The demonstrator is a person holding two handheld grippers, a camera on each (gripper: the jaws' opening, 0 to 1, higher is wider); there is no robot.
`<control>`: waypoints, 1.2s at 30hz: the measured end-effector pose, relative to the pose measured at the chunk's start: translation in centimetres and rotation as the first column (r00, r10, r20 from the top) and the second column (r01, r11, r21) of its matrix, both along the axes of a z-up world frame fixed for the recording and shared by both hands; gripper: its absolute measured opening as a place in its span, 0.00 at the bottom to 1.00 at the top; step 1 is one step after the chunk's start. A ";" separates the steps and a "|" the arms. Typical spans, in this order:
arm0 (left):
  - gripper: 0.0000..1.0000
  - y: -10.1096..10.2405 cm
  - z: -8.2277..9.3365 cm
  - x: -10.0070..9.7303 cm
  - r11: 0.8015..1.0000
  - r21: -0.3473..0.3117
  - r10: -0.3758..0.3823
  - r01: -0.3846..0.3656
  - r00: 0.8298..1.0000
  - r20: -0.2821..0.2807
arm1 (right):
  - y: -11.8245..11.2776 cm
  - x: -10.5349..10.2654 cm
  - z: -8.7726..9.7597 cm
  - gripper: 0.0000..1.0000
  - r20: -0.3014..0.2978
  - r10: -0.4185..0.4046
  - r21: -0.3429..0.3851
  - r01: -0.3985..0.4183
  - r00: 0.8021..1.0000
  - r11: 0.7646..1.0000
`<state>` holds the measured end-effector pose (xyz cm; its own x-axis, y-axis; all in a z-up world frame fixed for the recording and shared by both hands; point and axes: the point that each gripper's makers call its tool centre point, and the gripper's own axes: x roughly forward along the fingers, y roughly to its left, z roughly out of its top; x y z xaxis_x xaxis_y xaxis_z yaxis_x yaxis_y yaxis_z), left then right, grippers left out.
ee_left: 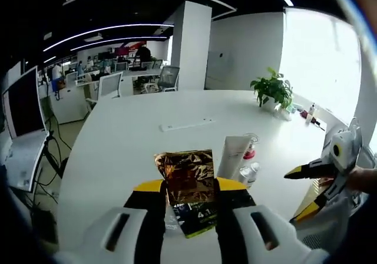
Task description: Arrange the skincare products in the storage area until every visible bottle or jar stands upright without overlapping.
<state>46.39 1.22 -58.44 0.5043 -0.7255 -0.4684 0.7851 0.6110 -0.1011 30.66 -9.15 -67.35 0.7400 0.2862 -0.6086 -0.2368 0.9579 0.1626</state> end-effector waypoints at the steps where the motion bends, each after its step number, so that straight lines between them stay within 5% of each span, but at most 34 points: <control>1: 0.28 -0.1 0.1 -0.4 1.000 0.001 -0.008 0.008 1.000 0.011 | 0.3 -0.1 0.0 0.81 -0.001 0.011 0.003 -0.011 1.000 1.000; 23: 0.28 -1.6 0.5 -7.1 0.992 0.001 -0.130 0.130 0.988 0.081 | 3.9 2.9 7.4 0.66 0.166 -0.018 0.270 -0.027 0.986 0.963; 27: 0.28 -2.0 0.8 -7.8 0.986 0.030 -0.164 0.162 0.979 0.119 | 4.9 3.8 8.6 0.64 0.193 -0.023 0.334 -0.044 0.981 0.941; 33: 0.28 -1.8 1.2 -8.0 0.983 0.025 -0.182 0.181 0.973 0.139 | 5.5 4.4 9.6 0.46 0.232 -0.012 0.398 -0.083 0.973 0.913; 36: 0.28 -1.5 1.3 -8.0 0.984 0.025 -0.181 0.179 0.973 0.141 | 5.4 4.6 10.5 0.43 0.243 -0.064 0.501 -0.068 0.968 0.863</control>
